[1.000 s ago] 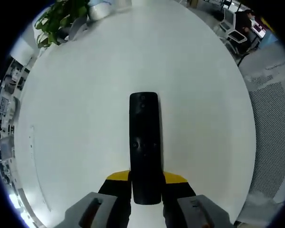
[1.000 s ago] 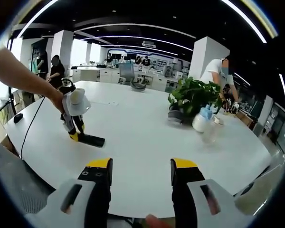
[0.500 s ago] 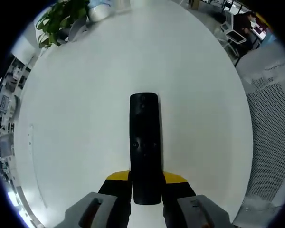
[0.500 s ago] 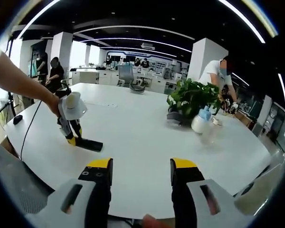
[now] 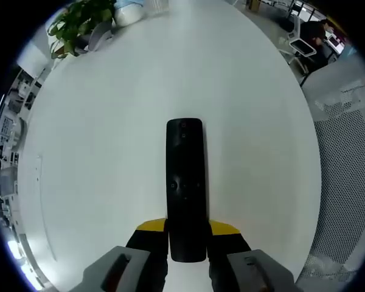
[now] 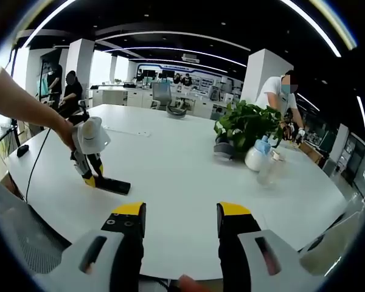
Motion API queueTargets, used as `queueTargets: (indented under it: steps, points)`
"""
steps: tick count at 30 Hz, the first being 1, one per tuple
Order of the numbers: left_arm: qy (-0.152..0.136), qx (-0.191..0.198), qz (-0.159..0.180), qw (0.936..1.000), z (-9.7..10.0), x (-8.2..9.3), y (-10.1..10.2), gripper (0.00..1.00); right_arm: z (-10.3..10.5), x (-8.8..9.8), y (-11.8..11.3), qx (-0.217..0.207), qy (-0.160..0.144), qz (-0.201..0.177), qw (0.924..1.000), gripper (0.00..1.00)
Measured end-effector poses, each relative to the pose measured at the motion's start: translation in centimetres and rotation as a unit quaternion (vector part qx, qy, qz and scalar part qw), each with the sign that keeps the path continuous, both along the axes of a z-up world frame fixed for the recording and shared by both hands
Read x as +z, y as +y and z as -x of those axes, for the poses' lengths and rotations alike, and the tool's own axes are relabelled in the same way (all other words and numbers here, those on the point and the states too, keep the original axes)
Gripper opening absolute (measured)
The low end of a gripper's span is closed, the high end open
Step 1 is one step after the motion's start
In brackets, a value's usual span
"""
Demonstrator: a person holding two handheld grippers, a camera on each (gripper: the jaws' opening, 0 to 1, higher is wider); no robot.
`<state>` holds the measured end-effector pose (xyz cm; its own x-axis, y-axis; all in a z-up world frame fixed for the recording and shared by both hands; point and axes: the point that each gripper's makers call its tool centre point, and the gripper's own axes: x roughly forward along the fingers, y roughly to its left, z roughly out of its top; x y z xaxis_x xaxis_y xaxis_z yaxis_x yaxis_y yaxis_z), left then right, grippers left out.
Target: Press the specified remote control buttons in sequence, fully releasing each button before pressing the next.
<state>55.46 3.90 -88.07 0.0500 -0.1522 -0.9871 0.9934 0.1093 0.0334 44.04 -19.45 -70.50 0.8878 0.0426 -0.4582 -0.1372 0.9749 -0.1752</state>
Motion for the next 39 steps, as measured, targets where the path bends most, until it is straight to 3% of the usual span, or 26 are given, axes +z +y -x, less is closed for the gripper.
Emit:
queueTargets:
  steps: [12, 39]
  points:
    - [0.001, 0.002, 0.004, 1.0, 0.5, 0.0, -0.1, 0.23, 0.0, 0.1, 0.2, 0.004, -0.002, -0.008, 1.0, 0.43]
    - [0.003, -0.009, 0.009, 0.9999, 2.1, -0.1, -0.4, 0.23, 0.3, -1.1, 0.2, 0.006, 0.034, -0.008, 0.9994, 0.33]
